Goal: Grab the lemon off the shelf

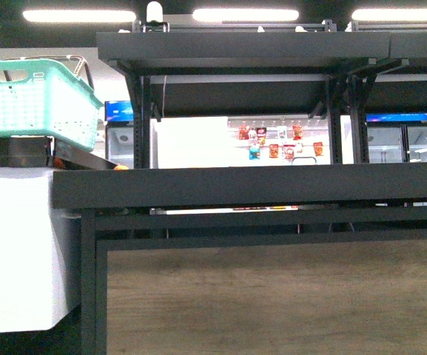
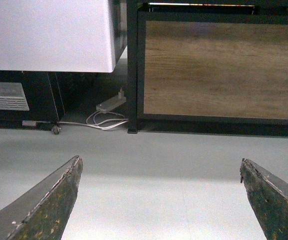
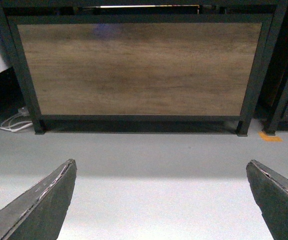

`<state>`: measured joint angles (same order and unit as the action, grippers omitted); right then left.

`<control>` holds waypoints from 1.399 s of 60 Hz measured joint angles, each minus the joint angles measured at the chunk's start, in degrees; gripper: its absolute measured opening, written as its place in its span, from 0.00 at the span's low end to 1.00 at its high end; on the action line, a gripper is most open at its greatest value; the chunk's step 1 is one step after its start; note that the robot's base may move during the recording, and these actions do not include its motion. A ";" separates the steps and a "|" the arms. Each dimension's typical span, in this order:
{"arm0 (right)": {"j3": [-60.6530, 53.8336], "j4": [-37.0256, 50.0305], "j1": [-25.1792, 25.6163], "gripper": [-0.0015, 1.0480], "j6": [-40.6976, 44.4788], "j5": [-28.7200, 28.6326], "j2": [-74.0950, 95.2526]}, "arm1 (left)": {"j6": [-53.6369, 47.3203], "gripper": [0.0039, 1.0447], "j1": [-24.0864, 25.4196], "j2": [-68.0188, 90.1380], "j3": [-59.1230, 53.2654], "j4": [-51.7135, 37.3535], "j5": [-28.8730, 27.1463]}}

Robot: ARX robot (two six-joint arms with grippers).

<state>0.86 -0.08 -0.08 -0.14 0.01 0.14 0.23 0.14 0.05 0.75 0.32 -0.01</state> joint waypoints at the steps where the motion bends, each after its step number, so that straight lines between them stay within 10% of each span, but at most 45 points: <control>1: 0.00 0.00 0.00 0.98 0.00 0.00 0.00 | 0.00 0.93 0.00 0.00 0.00 0.00 0.00; 84: 0.00 0.00 0.00 0.98 0.00 -0.02 0.00 | 0.00 0.93 0.00 0.00 0.00 0.00 0.02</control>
<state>0.86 -0.08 -0.08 -0.14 -0.01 0.14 0.23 0.14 0.05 0.75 0.32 0.01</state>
